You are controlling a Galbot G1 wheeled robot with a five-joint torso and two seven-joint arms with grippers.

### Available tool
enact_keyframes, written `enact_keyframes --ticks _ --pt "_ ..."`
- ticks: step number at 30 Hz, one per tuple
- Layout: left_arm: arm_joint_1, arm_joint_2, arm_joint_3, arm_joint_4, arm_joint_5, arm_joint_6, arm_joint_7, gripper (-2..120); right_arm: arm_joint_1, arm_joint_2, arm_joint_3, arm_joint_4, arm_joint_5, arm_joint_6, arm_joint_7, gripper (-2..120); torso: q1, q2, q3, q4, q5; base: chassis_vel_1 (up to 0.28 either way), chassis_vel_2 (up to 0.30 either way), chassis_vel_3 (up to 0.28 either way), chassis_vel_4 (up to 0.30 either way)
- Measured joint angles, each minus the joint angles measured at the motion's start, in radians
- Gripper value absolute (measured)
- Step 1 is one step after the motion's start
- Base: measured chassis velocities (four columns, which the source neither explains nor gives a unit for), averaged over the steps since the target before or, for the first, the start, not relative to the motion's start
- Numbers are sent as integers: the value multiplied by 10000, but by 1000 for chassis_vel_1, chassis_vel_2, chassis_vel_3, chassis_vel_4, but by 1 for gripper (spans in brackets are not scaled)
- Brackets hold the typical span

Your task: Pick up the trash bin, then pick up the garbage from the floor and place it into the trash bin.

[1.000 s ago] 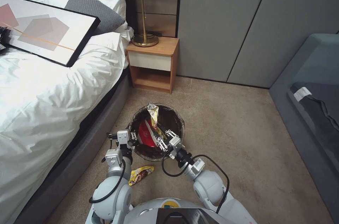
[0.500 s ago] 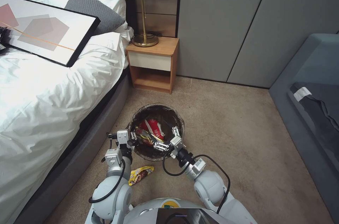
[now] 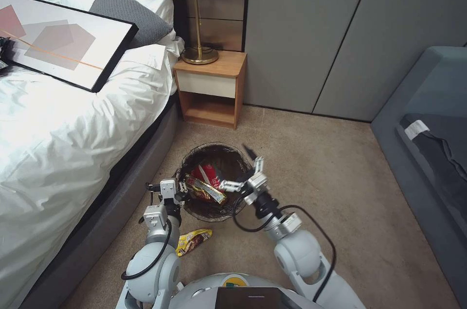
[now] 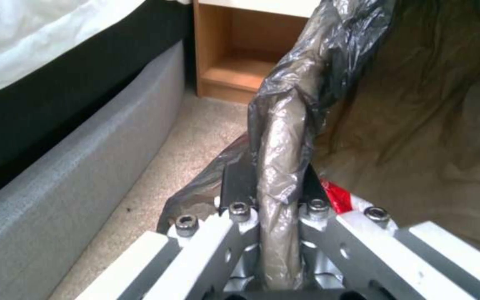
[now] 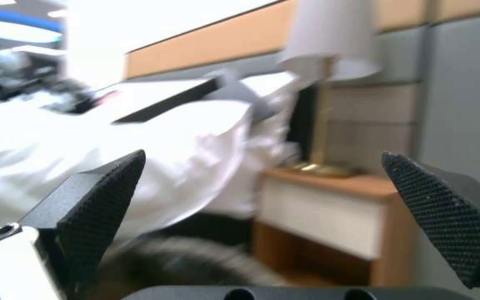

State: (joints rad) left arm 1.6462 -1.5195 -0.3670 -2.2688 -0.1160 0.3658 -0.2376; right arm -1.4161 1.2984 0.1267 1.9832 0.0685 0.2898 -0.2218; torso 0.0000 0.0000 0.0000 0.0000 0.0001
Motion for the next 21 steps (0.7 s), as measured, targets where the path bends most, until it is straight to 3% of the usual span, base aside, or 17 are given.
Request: enact_keyframes --ticks 2,4,9,14,21 --pt "0 3 -53 38 7 -44 57 0 -141 93 394 1040 -79 -1 588 100 0 0 0 1 0 0 0 0 0" --pt "0 3 -56 44 10 -70 81 0 -179 119 514 1276 -115 -21 834 100 0 0 0 0 0 0 0 0 0" --pt "17 25 -80 38 2 -206 157 0 -606 269 1287 2204 94 -322 2863 100 0 0 0 0 0 0 0 0 0" --pt "35 69 -180 -46 -55 -271 156 0 -825 598 2477 1571 150 -62 3592 100 0 0 0 0 0 0 0 0 0" --pt "13 75 -187 -51 -82 -305 156 0 -1038 748 3394 758 245 409 3759 100 0 0 0 0 0 0 0 0 0"
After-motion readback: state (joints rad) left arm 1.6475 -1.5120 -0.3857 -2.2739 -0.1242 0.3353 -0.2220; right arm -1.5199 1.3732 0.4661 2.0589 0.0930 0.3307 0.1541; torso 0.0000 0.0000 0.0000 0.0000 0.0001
